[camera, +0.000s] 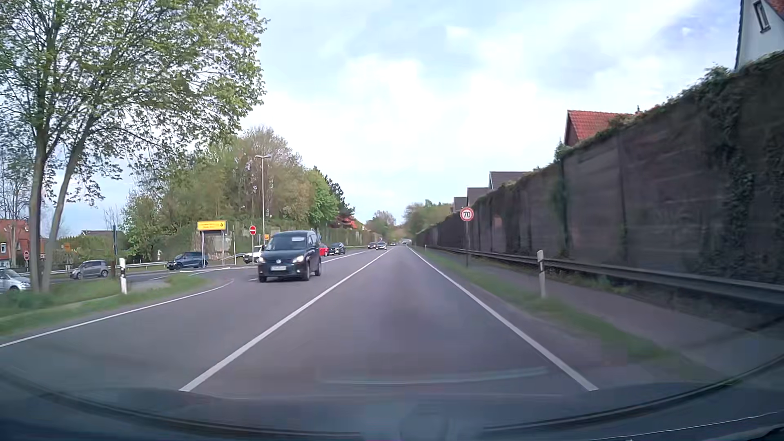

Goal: Follow the waypoints while adhering to traffic rules and regulations

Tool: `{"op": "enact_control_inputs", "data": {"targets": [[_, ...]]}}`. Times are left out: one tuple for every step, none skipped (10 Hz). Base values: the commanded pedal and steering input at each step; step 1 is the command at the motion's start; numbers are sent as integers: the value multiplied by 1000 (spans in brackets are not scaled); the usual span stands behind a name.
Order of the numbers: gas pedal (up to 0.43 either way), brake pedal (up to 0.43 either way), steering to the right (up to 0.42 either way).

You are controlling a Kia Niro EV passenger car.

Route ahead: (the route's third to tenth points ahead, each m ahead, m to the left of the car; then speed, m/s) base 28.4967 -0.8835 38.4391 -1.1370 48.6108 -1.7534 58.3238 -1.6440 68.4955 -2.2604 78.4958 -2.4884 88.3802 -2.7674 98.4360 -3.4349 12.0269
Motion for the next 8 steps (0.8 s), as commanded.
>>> {"op": "enact_control_inputs", "data": {"targets": [[209, 0, 12], [209, 0, 12], [197, 0, 11], [197, 0, 7], [197, 0, 4], [197, 0, 4], [197, 0, 3], [197, 0, 3]]}}
